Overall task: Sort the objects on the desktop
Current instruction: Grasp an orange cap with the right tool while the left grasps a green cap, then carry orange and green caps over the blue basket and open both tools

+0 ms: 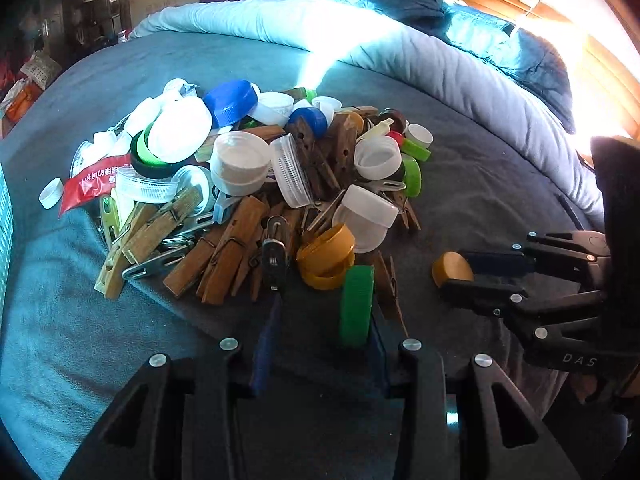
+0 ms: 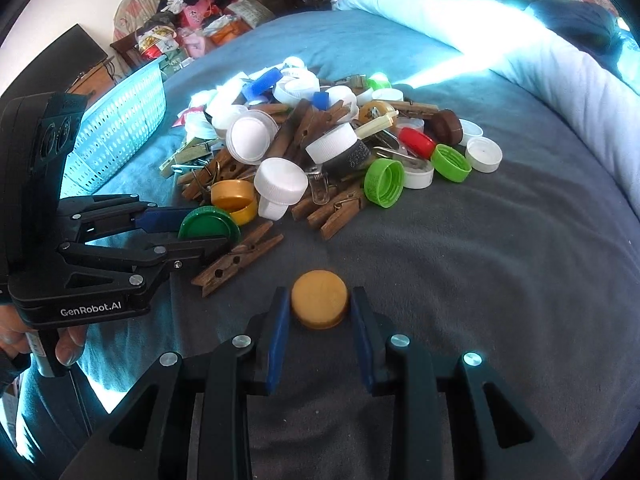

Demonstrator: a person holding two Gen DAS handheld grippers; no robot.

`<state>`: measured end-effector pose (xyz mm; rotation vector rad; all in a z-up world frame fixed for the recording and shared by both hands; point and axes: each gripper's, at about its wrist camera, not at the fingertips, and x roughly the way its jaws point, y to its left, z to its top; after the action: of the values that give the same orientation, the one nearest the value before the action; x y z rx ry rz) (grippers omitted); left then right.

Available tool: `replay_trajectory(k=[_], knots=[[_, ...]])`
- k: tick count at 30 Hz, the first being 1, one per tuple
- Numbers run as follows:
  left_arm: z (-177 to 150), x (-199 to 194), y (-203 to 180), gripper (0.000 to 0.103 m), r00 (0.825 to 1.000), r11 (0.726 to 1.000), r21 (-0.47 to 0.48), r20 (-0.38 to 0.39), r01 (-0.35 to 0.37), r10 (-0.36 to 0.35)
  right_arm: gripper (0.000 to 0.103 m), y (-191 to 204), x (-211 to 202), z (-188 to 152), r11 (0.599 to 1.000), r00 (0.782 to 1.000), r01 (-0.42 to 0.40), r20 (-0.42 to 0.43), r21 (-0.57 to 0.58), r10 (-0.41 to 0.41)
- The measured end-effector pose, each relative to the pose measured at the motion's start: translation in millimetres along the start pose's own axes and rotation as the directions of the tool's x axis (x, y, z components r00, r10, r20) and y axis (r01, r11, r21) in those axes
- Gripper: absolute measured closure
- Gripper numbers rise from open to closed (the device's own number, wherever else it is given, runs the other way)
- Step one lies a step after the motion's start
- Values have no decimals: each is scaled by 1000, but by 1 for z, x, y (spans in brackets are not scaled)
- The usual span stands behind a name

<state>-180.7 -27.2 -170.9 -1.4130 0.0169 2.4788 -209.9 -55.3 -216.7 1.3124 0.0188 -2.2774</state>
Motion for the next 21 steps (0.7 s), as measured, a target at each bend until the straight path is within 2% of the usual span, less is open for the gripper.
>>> replay_trajectory(k=[2,7,13,21], knots=[[1,-2,2,91,1000,1000,-16,1,16,-16,74,0,-2,0,1000,1000,0,12,10,0],[3,-22,10,92,998,996,-73,41,55,-53,74,0,-12,2,999,998,14,60,36,-16],[8,-64,20,92,993,997,-77,114,29,-20,74,16,-32,17,1000,993,14,115,6,-15],[28,-128,72,92,967,981,-187,232,-61,104,74,57,-49,71,997,980,-3,196,-83,19]])
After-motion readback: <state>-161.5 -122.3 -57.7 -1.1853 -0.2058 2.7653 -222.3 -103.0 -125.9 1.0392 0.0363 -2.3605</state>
